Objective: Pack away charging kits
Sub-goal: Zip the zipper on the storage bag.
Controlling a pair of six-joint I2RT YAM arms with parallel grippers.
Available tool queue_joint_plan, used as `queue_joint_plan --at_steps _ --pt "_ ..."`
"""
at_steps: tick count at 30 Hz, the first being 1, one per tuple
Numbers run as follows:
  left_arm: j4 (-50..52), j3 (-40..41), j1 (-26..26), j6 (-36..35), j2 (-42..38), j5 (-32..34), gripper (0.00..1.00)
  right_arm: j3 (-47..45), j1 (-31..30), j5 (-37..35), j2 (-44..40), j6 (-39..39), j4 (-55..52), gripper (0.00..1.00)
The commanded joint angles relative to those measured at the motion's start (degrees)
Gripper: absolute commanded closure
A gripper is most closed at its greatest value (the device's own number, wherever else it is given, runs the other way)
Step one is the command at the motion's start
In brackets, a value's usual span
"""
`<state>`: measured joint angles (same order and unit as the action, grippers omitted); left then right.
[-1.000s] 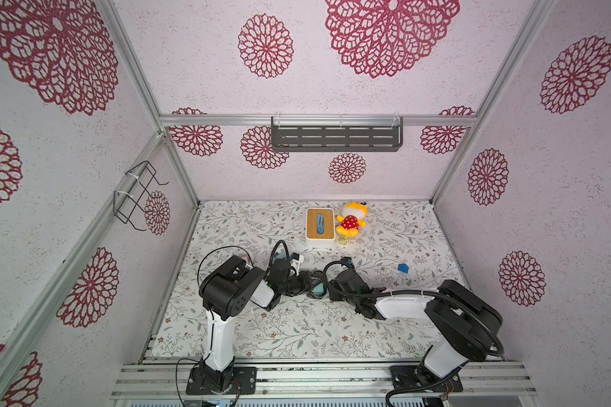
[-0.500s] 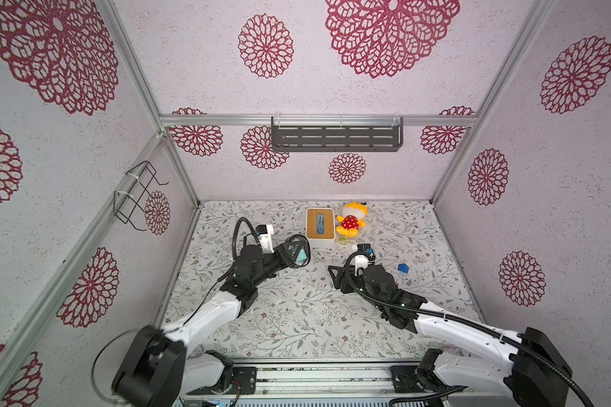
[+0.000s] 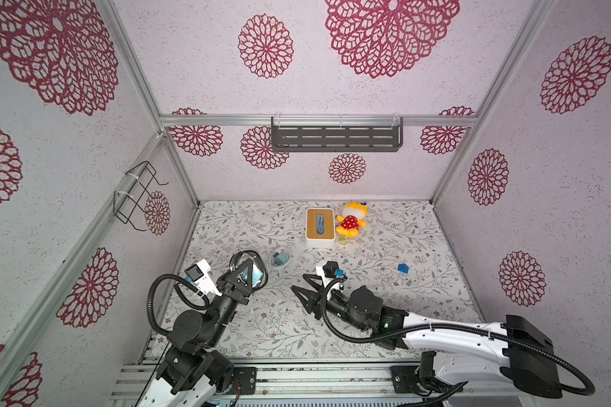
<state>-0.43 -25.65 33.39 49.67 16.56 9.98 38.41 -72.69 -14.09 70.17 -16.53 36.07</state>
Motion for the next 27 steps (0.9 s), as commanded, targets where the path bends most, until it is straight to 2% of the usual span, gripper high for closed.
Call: queue_joint_plan --at_steps 1,5,8,12,17,27 --pt "-0.6 -0.9 1.2 0.8 3.4 -0.6 1.00 -0.3 -2.6 -5.1 0.4 5.9 5.6 0.50" --pt "-3.1 -2.3 4.2 -0.3 9.8 -0.2 1.00 -0.7 -4.8 -4.5 1.0 6.0 7.0 0.53" --pt "-3.8 -3.1 8.4 -2.5 13.0 4.3 1.00 0.3 -7.5 -5.4 2.0 6.8 6.8 0.57" --pt "-3.2 -4.9 14.2 -6.0 15.8 11.5 1.00 -0.4 -9.2 -5.6 2.9 6.2 8.8 0.58" --pt "-4.2 -5.6 19.1 -8.3 17.6 15.6 1.00 1.2 -9.2 -4.2 5.5 3.9 9.0 0.58" --pt "-5.0 -6.0 21.5 -9.2 18.9 16.9 1.00 5.1 -9.2 -8.8 9.4 2.2 7.7 0.59"
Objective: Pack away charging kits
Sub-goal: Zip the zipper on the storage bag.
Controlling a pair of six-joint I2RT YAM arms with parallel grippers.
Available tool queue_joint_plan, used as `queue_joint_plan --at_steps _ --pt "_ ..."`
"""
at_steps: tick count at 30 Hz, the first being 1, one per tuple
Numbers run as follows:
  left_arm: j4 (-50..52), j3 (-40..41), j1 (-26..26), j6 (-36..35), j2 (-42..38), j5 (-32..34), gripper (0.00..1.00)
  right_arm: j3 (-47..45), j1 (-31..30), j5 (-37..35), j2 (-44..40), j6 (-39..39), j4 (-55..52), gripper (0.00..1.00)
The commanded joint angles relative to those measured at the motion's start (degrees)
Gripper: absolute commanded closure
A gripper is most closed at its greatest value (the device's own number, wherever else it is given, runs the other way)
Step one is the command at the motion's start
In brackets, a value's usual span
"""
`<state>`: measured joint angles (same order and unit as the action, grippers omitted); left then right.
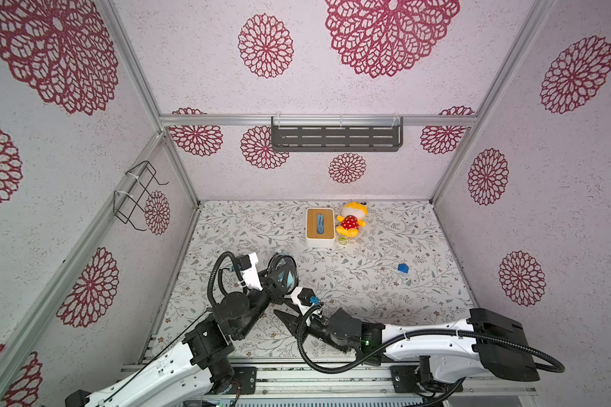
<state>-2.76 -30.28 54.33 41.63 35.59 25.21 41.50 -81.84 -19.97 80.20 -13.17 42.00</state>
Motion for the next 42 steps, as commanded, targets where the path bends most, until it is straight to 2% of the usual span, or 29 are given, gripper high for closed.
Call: queue_joint_plan --at_steps 1,4,15,24,33,37,42 --pt "-2.7 -1.4 0.6 -1.2 -0.1 1.7 1.00 1.9 0.0 -3.5 -0.8 -1.3 1.9 0.59" --pt "-3.1 -1.2 0.7 -1.2 -0.1 1.5 1.00 2.0 0.4 -5.3 -0.9 -2.1 1.9 0.58" --pt "-3.5 -1.1 0.9 -1.3 0.2 1.4 1.00 1.9 2.3 -4.7 -1.5 -3.8 1.5 0.59" --pt "-4.0 -1.2 0.9 -1.5 1.7 2.4 1.00 4.0 2.5 -2.8 -0.8 -4.7 0.2 0.73" --pt "-5.1 -1.1 0.9 -1.4 3.3 2.4 1.00 4.5 3.4 -3.2 -1.3 -5.9 -0.3 0.75" --pt "-5.4 -1.1 1.0 -1.4 3.9 2.3 1.00 4.8 3.8 -3.7 -1.3 -6.5 -0.8 0.82" --pt "-5.5 -0.9 1.0 -1.3 3.6 2.3 1.00 4.7 4.5 -4.2 -1.4 -8.0 -2.1 0.97"
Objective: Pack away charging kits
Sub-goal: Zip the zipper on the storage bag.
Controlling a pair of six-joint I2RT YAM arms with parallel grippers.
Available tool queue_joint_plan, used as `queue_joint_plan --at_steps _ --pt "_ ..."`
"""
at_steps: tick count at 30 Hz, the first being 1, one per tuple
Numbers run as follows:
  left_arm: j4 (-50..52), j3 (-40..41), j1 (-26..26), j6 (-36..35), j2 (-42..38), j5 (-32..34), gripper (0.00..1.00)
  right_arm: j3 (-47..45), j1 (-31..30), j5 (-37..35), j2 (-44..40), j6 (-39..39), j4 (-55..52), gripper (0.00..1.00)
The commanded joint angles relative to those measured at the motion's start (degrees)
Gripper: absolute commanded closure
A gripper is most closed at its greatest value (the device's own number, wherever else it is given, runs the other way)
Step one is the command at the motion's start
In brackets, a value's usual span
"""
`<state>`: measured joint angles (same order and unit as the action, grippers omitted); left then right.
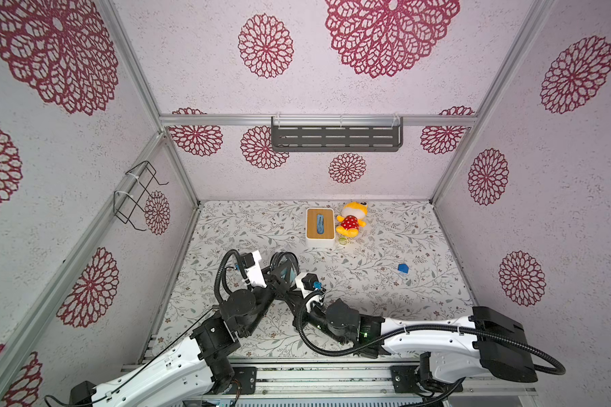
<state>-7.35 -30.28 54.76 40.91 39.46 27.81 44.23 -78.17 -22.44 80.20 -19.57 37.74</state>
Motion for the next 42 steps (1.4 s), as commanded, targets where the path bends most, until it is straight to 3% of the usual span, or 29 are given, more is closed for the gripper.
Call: queue_joint_plan --at_steps 1,21,28,37,42 --pt "-0.8 -0.8 0.5 -0.6 -0.5 -0.3 1.00 1.7 0.9 -1.7 -1.5 -1.7 2.2 0.99" --pt "1.0 0.7 0.5 0.2 -5.1 1.4 1.00 -7.2 2.0 -7.4 -5.2 -3.5 -0.2 1.00" --pt "1.9 -0.8 0.4 2.9 -3.7 -3.0 1.00 -8.0 4.8 -8.9 -9.6 -2.1 -3.5 1.00" --pt "0.5 -4.2 0.4 7.0 2.7 -13.3 1.00 -4.0 8.3 -10.7 -13.8 -0.7 -12.1 1.00" --pt "-0.1 -5.0 0.3 8.2 5.0 -15.2 1.00 -2.6 9.4 -10.9 -16.2 0.0 -14.7 1.00"
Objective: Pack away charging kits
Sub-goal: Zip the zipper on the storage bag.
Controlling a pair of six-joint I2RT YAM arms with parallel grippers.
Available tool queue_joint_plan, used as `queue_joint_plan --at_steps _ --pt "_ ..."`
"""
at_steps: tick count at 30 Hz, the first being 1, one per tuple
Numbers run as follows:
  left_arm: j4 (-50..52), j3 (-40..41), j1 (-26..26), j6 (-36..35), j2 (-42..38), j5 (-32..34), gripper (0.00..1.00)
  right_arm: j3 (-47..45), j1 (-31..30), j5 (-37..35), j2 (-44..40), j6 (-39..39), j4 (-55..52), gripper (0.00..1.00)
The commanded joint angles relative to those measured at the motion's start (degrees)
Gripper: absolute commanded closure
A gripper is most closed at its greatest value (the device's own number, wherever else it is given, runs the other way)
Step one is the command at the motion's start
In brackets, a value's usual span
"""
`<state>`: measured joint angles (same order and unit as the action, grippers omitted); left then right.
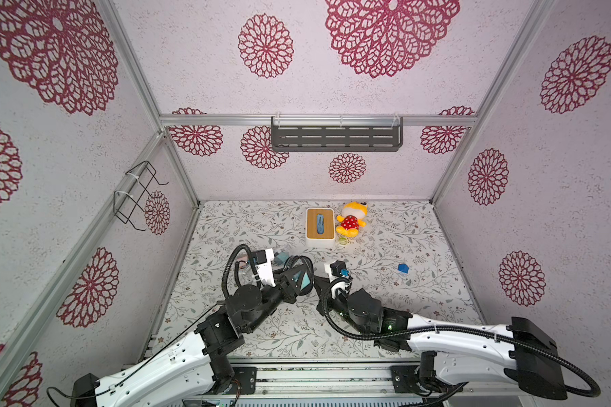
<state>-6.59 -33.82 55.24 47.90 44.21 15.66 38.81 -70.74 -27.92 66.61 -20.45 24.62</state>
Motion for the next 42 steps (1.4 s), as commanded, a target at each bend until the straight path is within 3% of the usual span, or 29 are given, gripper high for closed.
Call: queue_joint_plan --at_steps 1,22,28,30,34,36,38,42 --pt "-0.9 -1.6 -0.1 1.3 0.6 -3.5 1.00 3.4 3.0 -5.9 -2.8 1.0 -2.4 1.00" --pt "3.4 -10.4 -0.1 0.5 13.3 -9.9 1.00 12.3 8.4 -3.9 -8.6 5.7 -12.8 1.00" --pt "2.2 -11.9 -0.1 -1.6 15.7 -13.0 0.98 10.3 8.7 -1.2 -11.2 2.4 -11.0 1.00" --pt "1.3 -11.6 -0.1 -2.3 15.6 -13.4 0.87 8.8 8.7 0.7 -11.0 0.2 -8.5 1.00" --pt "-1.8 -9.2 -0.1 -3.8 13.7 -12.7 0.49 5.9 8.6 1.5 -9.5 -5.8 -3.1 1.00" --pt "-5.1 -7.1 -0.1 -4.2 12.6 -12.8 0.34 4.0 8.5 3.1 -9.0 -7.5 0.9 1.00" --pt "-7.6 -5.4 -0.1 -4.5 11.6 -12.8 0.25 2.8 8.3 4.2 -8.5 -9.4 4.4 1.00" --pt "-9.9 -3.7 -0.1 -5.4 10.9 -12.9 0.19 1.8 7.8 6.2 -7.1 -13.3 9.8 1.00"
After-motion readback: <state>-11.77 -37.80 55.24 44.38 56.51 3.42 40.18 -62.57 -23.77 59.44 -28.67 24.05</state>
